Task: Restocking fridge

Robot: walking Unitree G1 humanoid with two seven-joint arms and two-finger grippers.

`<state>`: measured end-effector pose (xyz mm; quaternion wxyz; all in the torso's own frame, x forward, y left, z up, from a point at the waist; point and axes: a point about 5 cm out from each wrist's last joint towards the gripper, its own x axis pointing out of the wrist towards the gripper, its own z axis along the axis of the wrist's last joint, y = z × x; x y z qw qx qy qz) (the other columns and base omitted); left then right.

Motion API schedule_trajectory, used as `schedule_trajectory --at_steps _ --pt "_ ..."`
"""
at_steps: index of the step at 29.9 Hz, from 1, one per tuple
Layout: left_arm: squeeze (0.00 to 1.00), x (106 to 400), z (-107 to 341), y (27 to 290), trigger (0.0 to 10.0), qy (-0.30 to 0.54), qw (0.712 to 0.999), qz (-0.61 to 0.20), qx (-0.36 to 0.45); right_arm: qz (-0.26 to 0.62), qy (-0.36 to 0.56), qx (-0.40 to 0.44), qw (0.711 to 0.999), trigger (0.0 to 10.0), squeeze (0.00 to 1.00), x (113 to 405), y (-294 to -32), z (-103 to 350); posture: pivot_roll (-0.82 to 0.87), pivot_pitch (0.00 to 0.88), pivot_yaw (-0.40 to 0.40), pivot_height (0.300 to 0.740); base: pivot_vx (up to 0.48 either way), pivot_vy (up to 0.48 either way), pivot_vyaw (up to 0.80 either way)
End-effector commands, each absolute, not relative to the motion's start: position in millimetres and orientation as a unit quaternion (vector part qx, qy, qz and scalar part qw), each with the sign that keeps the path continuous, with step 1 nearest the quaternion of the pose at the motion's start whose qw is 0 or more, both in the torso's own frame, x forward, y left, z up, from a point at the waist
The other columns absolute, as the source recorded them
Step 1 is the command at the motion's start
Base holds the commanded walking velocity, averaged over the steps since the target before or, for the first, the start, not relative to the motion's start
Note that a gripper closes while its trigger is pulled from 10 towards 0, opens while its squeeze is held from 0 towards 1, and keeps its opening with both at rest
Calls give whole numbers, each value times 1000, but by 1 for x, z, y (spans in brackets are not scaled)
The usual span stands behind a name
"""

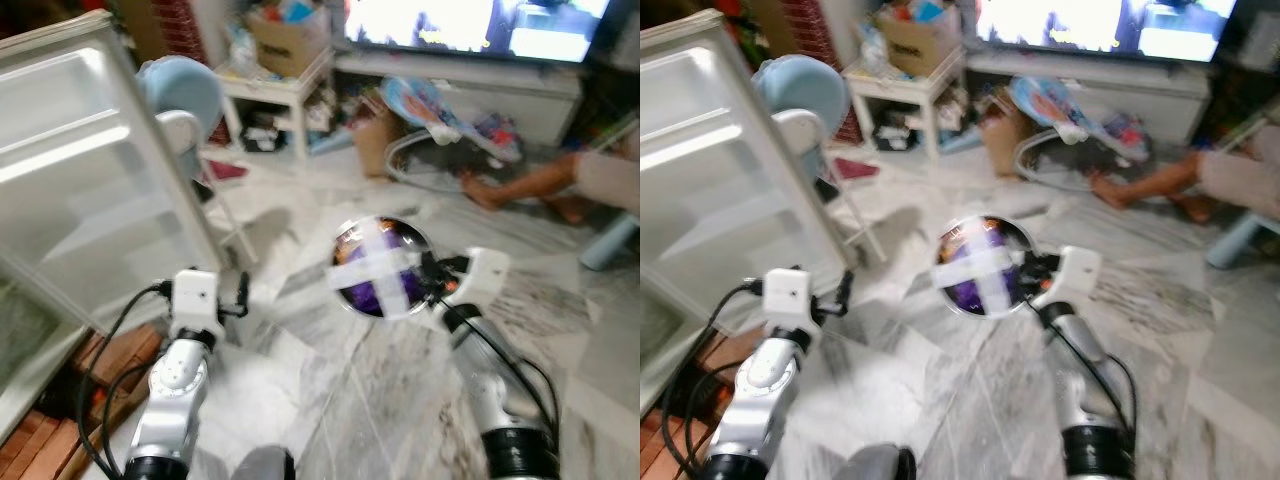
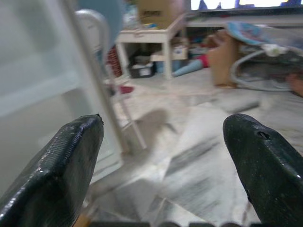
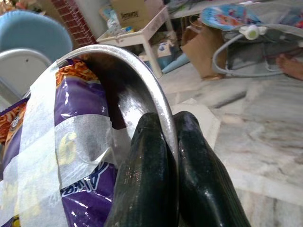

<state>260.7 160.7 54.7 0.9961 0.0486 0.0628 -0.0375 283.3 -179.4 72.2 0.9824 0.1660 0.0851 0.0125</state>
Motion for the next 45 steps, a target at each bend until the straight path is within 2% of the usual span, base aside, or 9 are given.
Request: schedule_trajectory --at_steps 1,11,26,40,45 --pt "0 262 57 170 10000 60 996 -24 67 40 67 179 981 10000 0 291 -162 82 -37 0 31 740 0 0 781" --pt "0 272 68 184 10000 49 995 -18 85 53 69 182 980 10000 0 288 -154 81 -30 0 49 740 0 0 781" --pt "0 277 68 171 10000 47 996 -43 69 59 64 175 981 10000 0 291 -155 83 -43 0 50 740 0 0 781" --pt "0 262 54 167 10000 63 995 -39 66 40 95 177 979 10000 0 278 -163 67 -40 0 26 740 0 0 774" --pt "0 262 53 166 10000 72 995 -34 54 33 97 179 979 10000 0 281 -167 67 -37 0 20 740 0 0 105"
